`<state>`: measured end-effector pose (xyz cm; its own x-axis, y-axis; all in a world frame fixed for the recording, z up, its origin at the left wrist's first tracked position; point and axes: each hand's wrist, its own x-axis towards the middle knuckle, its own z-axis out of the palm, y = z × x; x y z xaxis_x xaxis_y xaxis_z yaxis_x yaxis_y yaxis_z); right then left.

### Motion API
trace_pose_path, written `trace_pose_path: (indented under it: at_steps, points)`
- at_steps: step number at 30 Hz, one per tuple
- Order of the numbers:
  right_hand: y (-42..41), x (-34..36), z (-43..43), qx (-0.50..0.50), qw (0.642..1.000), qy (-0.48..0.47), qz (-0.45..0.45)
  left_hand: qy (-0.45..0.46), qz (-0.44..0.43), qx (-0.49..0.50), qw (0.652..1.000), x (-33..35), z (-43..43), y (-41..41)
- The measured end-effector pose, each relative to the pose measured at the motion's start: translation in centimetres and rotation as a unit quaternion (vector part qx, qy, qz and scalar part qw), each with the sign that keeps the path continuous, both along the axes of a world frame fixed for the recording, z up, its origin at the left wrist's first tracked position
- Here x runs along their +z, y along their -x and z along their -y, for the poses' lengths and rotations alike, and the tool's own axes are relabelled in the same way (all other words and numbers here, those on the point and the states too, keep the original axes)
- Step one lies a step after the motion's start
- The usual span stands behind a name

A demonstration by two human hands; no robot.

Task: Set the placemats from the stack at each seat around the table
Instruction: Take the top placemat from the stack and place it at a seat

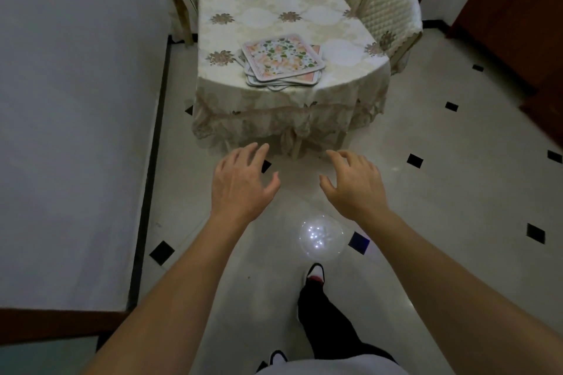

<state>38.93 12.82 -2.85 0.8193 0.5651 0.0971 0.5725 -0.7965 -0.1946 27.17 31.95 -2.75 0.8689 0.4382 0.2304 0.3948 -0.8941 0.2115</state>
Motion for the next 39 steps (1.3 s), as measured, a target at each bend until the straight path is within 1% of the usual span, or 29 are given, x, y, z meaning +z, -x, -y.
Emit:
trace_pose_path:
  at_steps: [6,11,16,23,29,34,36,39]
  points:
    - [-7.2,-0.5,-3.0,0.019,0.999,-0.027,0.031,-0.032,0.005,-0.003,0.999,0.1,-3.1,-6.8]
    - [-15.8,0.2,-5.8,0.025,0.999,-0.028,-0.001,-0.031,-0.005,0.011,0.999,0.7,-5.4,-14.6]
    - [-24.7,0.5,-8.2,0.028,0.998,-0.049,0.003,-0.032,-0.012,0.033,0.999,0.6,-6.6,-22.8]
    - [-32.3,-0.5,-11.7,0.047,0.998,-0.038,-0.011,-0.018,-0.021,0.062,0.998,0.0,-9.4,-29.9]
    - [-37.6,-2.0,-15.1,0.058,0.997,-0.020,-0.036,0.004,-0.031,0.076,0.997,-0.8,-13.1,-34.9]
    - [-42.4,-3.3,-18.2,0.054,0.997,-0.036,-0.034,0.023,-0.026,0.068,0.997,-2.3,-17.0,-39.9]
    - [-44.6,-3.6,-19.9,0.034,0.998,-0.038,-0.035,0.040,-0.016,0.071,0.997,-2.8,-18.9,-42.1]
    - [-48.1,-3.6,-22.5,0.012,0.998,-0.041,-0.042,0.091,0.004,0.077,0.993,-3.2,-22.1,-45.3]
